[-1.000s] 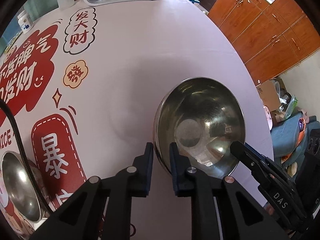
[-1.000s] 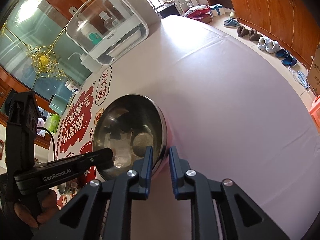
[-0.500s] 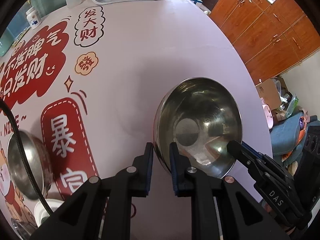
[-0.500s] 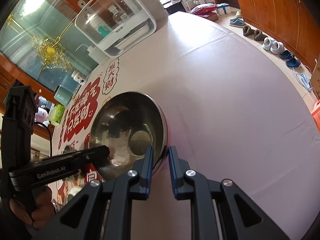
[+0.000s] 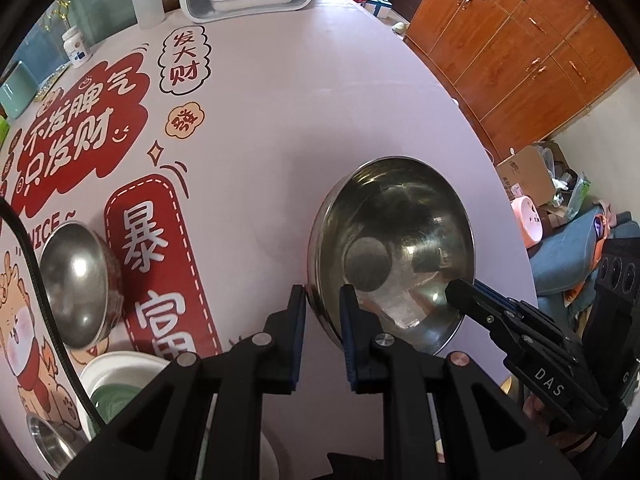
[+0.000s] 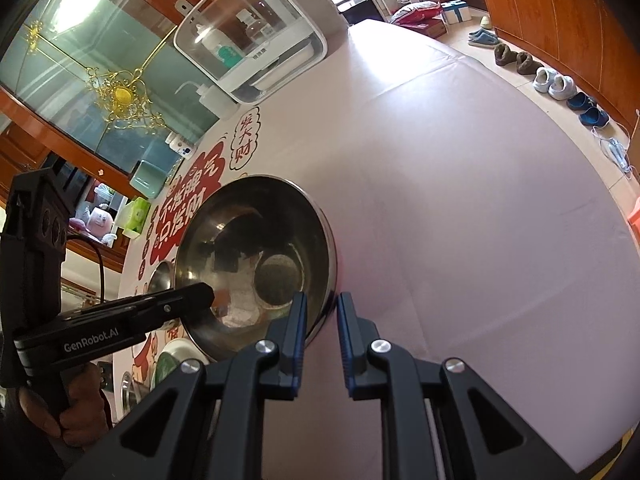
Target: Organize plates and bowls
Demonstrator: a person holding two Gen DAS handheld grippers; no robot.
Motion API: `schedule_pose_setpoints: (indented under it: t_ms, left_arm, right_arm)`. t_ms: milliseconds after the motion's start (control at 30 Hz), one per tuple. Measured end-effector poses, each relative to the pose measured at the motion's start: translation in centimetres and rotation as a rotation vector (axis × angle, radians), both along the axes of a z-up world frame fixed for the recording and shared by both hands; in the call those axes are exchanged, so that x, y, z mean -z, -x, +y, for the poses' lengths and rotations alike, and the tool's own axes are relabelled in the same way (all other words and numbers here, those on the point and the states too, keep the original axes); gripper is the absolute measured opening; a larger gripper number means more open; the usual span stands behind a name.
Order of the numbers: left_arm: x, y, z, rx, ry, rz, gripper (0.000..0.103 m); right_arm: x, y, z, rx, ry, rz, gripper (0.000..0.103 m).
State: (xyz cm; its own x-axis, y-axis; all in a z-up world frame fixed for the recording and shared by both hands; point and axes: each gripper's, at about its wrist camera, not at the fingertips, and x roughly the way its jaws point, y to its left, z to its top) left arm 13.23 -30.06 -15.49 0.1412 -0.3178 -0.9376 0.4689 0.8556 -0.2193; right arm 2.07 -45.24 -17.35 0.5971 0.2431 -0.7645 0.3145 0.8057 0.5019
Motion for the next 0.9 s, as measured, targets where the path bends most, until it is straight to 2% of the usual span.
schedule_pose_setpoints:
  t_ms: [467,900]
  left_arm:
    - [-3.0,4.2,3.1,0.031,0.012,-0.052,0.015]
    - [-5.3,7.5,10.6,-0.026,0.031,-0.063,0.016]
  right_arm:
    - [-2.7,2.8,3.2,-0.027,0.035,-0.035,0.014]
    - [-5.0,4.4,9.5,-0.123,0.06,-0.065,0.014]
